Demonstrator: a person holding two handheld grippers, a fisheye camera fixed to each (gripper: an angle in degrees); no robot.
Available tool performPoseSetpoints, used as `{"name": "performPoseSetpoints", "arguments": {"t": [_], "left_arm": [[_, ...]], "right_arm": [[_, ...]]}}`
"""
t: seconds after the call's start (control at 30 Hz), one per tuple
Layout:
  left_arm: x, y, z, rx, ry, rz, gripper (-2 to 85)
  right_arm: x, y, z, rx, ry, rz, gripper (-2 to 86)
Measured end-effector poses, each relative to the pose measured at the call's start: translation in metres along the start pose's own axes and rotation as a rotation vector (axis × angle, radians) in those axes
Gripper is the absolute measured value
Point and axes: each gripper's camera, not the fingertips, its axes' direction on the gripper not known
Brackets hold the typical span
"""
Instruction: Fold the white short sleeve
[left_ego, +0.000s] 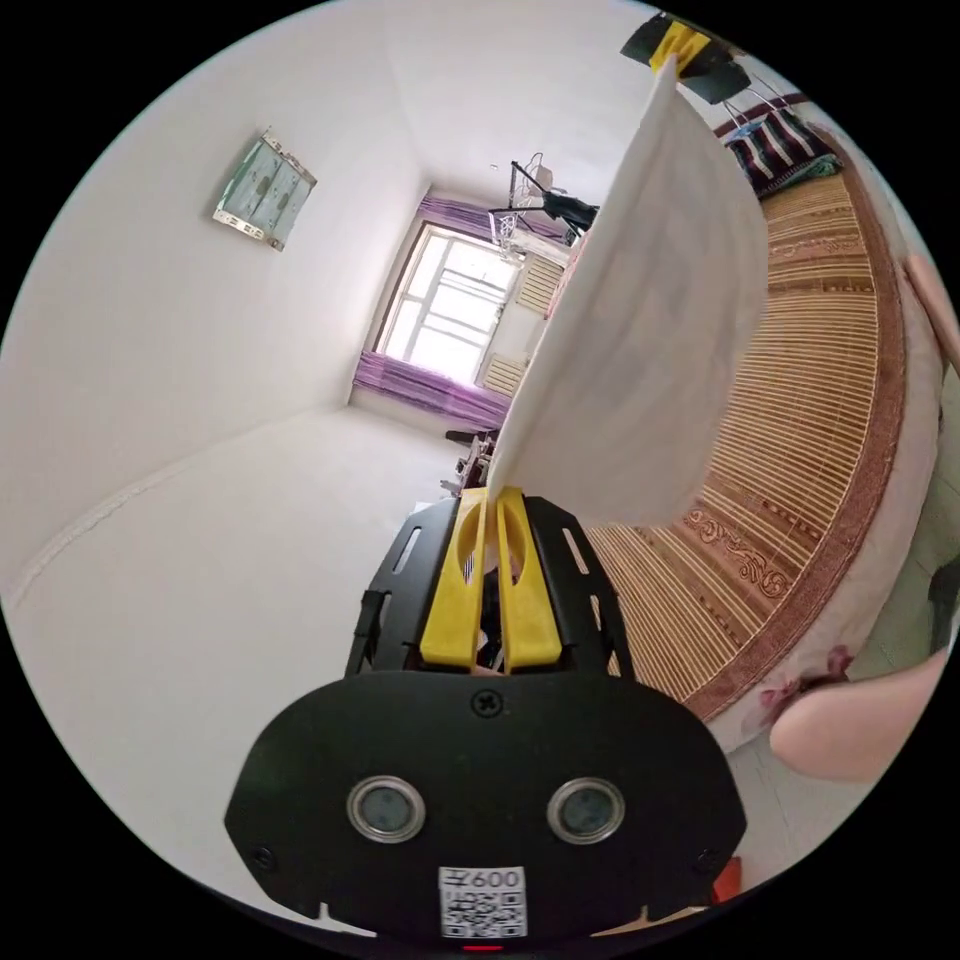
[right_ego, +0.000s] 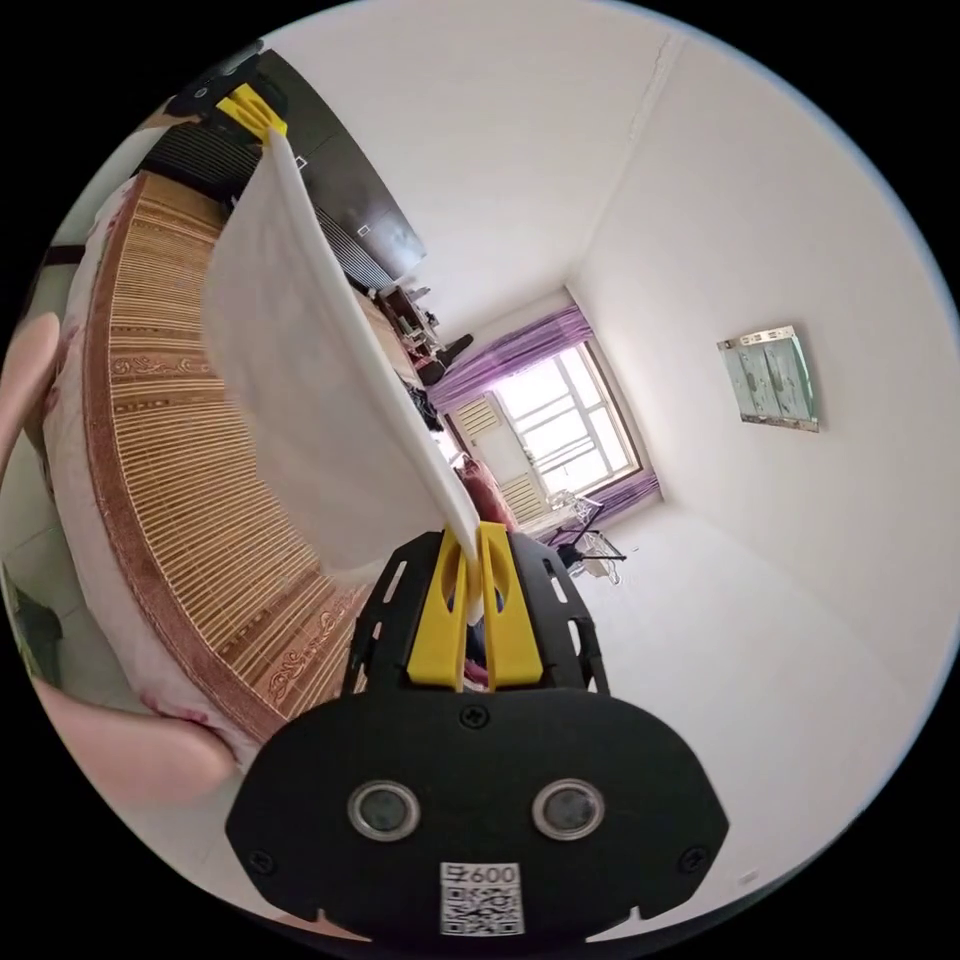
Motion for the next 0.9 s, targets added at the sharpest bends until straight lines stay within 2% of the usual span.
{"name": "performPoseSetpoints", "arguments": {"t": [0.1,0.27,0.43,0.57,0.77,0.9], "left_arm": [[0.007,0.02,-0.004,0.001,0.081,0.003,2.1],[0.023,0.06,-0.044,-0.021,0.094,0.084,2.2],[0.0,0.082,-0.093,-0.039,0.134,0.141,2.2],[-0.017,0.075,-0.075,-0.034,0.185,0.132,2.2],[-0.03,0.046,-0.018,-0.027,0.07,0.11,2.1],[-0.055,0.027,0.009,-0.036,0.121,0.04,2.0]], "right_arm": [[-0.018,0.026,-0.004,-0.009,-0.013,-0.044,-0.8],[-0.05,0.072,-0.042,-0.03,-0.155,-0.139,-0.8],[-0.047,0.097,-0.068,0.008,-0.214,-0.106,-0.8],[-0.046,0.097,-0.034,-0.004,-0.236,-0.064,-0.8],[-0.058,0.078,0.027,0.003,-0.104,-0.042,-0.8],[-0.055,0.07,0.046,0.006,-0.122,0.001,-0.8]]}}
